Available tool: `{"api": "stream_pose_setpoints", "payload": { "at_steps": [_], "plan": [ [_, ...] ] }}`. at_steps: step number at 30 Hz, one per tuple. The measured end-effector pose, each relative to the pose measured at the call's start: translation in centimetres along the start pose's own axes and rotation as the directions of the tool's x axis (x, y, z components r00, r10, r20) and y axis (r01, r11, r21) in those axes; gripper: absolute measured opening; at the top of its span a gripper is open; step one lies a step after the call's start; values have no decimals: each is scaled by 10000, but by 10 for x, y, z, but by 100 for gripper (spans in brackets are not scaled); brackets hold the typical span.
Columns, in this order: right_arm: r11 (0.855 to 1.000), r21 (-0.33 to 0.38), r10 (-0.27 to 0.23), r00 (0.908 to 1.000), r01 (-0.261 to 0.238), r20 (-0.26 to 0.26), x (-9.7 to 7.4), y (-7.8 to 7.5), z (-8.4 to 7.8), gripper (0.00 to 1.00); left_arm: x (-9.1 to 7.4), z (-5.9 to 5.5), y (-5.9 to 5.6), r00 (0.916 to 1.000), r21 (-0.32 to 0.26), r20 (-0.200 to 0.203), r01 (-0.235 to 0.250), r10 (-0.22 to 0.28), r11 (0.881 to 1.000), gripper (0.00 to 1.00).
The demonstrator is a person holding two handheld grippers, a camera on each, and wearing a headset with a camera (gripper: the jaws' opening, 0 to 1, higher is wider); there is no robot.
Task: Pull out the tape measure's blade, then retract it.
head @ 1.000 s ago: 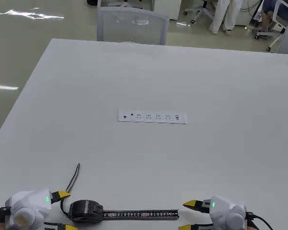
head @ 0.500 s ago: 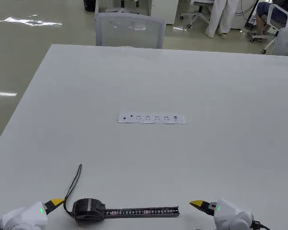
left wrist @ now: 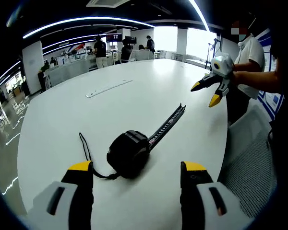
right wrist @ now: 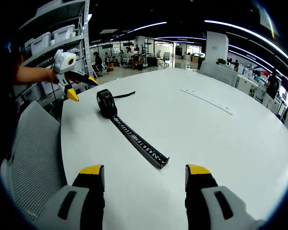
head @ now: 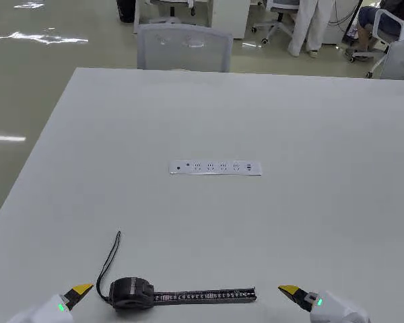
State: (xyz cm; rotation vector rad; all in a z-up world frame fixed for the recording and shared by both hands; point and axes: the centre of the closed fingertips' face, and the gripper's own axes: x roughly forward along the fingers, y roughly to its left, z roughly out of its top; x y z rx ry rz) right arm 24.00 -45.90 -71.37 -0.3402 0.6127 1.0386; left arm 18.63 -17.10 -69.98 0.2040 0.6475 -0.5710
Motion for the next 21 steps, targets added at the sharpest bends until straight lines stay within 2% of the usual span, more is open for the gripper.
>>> {"api": "stream_pose_setpoints", "payload": {
  "at_steps": [6, 14, 21],
  "plan": [
    [9982, 357, -494, 9986, 488, 171, -9, 3, 2, 75, -9, 3, -5, 9993, -393, 187, -318, 325, 9987, 76],
    [9936, 711, -900, 9956, 879, 266, -16, 9, 1, 80, -18, 4, -3, 9962, -1038, 232, -810, 839, 9913, 79],
    [9873, 1025, -1261, 9911, 1212, 422, -21, 12, 7, 84, -18, 3, -11, 9955, -1081, 126, -923, 942, 9898, 81]
  ]
}}
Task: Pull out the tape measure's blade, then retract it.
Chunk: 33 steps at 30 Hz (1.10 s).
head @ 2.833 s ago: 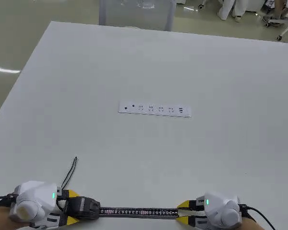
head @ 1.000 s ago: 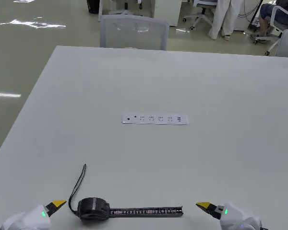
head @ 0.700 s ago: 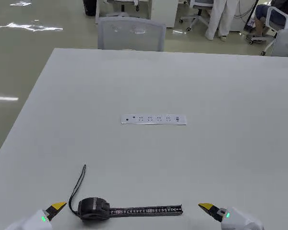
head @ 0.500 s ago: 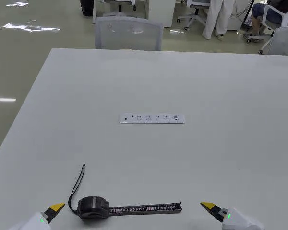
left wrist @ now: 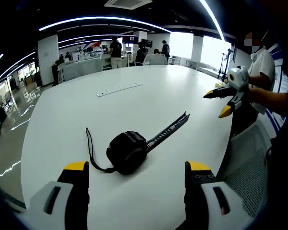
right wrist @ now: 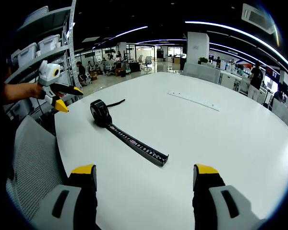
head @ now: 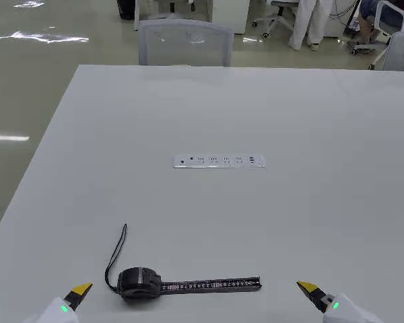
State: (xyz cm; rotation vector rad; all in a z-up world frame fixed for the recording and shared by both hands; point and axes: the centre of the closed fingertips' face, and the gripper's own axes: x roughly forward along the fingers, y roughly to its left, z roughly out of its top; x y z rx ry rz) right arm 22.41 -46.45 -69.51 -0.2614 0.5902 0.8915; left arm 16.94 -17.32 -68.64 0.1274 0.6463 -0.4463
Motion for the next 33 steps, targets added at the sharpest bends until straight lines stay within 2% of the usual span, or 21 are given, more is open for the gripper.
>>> {"api": "stream_pose_setpoints", "payload": {
  "at_steps": [4, 8, 14, 17, 22, 33],
  "plan": [
    [9999, 8, -108, 9999, 108, -43, 0, 5, -1, 88, 1, -1, -1, 9994, -408, 50, -341, 343, 9986, 87],
    [9999, 83, -93, 9999, 94, -71, 1, 10, -3, 90, 1, -2, -5, 9988, -540, 39, -476, 479, 9974, 91],
    [9996, 277, -93, 10000, 92, 28, -1, 16, -2, 93, -2, 0, -10, 9989, -575, 8, -462, 463, 9973, 96],
    [9992, 384, -106, 9999, 102, 107, -3, 18, 0, 94, -2, 1, -14, 9996, -513, 41, -278, 280, 9983, 99],
    [9991, 405, -122, 9997, 114, 192, -4, 21, 5, 95, -5, 2, -19, 10000, -528, 57, 3, 0, 9986, 99],
    [9992, 401, -42, 9998, 34, 208, -4, 26, 7, 96, -6, -3, -20, 9995, -893, 137, -277, 290, 9956, 99]
  ]
}}
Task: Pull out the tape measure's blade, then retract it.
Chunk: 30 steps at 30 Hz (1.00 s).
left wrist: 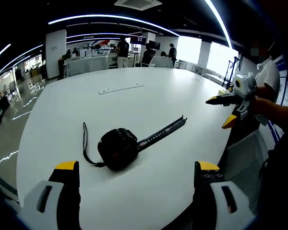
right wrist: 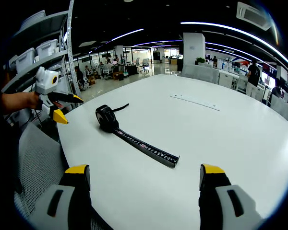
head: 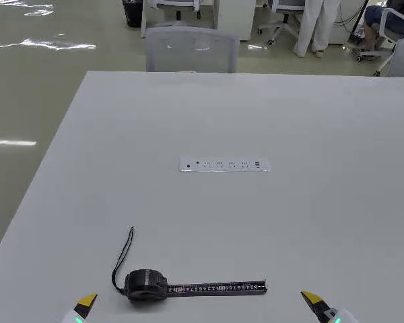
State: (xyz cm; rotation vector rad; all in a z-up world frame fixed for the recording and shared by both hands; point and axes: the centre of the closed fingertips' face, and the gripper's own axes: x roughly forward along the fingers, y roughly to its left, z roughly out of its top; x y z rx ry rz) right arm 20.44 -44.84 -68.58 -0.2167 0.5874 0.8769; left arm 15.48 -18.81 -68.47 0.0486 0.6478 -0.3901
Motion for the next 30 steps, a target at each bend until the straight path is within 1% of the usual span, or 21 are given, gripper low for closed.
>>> {"api": "stream_pose_setpoints", "payload": {
  "at_steps": [2, 4, 6, 7, 10, 13, 17, 24, 26, 30],
  "plan": [
    [10000, -22, -39, 10000, 39, -30, 0, -1, -1, 96, 1, 1, 2, 9996, -138, 117, -241, 243, 9996, 99],
    [10000, -9, -17, 10000, 17, -59, 1, -1, -2, 96, 1, 4, 3, 9983, -304, 353, -448, 458, 9985, 99],
    [10000, -42, -1, 9999, 1, -109, 2, 0, -4, 96, 2, 6, 6, 9963, -413, 460, -706, 725, 9966, 99],
    [10000, -37, -4, 9999, 4, -134, 2, 0, -5, 96, 4, 7, 6, 9957, -436, 528, -744, 767, 9963, 99],
    [10000, -20, 23, 10000, -23, -97, 2, 0, -4, 96, 7, 6, 7, 9935, -482, 551, -968, 994, 9941, 99],
    [10000, 19, 21, 9999, -20, -122, 3, 0, -6, 96, 9, 2, 6, 9932, -623, 519, -1012, 1045, 9929, 99],
    [10000, 22, 44, 9999, -44, -149, 4, 1, -7, 96, 11, -1, 7, 9912, -784, 533, -1168, 1212, 9901, 99],
    [9999, 80, 84, 9999, -83, -137, 6, 2, -12, 95, 17, 6, 8, 9832, -919, 764, -1589, 1660, 9830, 99],
    [9999, 84, 107, 9999, -106, -119, 7, 3, -13, 95, 19, 11, 10, 9788, -1024, 918, -1738, 1833, 9794, 99],
    [9999, 75, 149, 9998, -148, -104, 8, 3, -14, 94, 23, 15, 11, 9723, -1139, 1010, -1991, 2107, 9733, 99]
  ]
}}
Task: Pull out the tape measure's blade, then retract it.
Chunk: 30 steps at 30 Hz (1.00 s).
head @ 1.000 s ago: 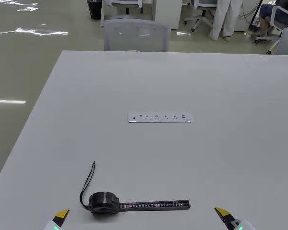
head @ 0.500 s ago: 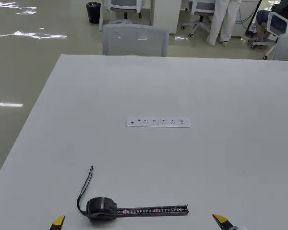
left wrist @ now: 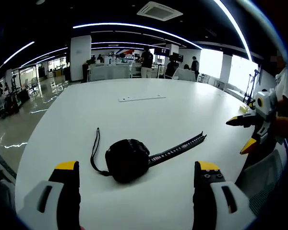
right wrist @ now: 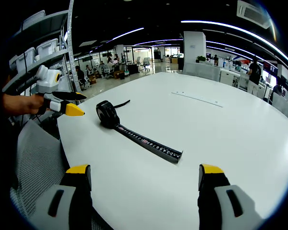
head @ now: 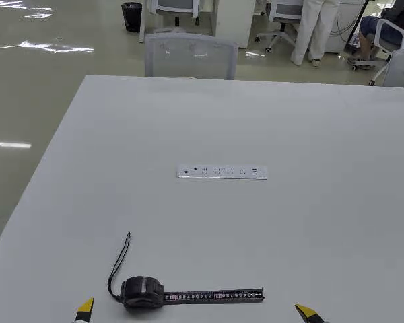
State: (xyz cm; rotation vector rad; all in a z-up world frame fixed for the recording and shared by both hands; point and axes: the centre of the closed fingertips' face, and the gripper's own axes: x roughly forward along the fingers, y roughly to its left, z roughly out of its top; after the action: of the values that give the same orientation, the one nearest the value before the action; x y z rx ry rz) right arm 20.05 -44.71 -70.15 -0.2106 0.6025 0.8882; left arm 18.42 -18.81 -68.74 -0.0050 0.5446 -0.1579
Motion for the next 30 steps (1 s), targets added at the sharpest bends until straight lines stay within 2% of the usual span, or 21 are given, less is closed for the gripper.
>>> {"api": "stream_pose_setpoints", "payload": {
  "at_steps": [3, 11, 15, 21, 30],
  "plan": [
    [10000, -29, 55, 10000, -55, 2, 1, 0, -2, 93, 4, 0, 2, 9996, -322, 120, -259, 263, 9991, 99],
    [9998, -45, 195, 9998, -195, 10, 5, 0, -7, 90, 16, -6, 5, 9968, -410, 67, -787, 791, 9961, 98],
    [9992, -246, 301, 9995, -300, 12, 7, 0, -8, 87, 21, -9, 6, 9955, -522, 7, -950, 951, 9941, 96],
    [9976, -458, 525, 9986, -524, 10, 13, -6, -9, 82, 29, -15, 9, 9928, -126, -73, -1196, 1195, 9927, 90],
    [9907, -1026, 896, 9960, -897, -56, 21, -15, -12, 74, 36, -15, 14, 9888, -559, 11, -1489, 1492, 9873, 88]
  ]
}}
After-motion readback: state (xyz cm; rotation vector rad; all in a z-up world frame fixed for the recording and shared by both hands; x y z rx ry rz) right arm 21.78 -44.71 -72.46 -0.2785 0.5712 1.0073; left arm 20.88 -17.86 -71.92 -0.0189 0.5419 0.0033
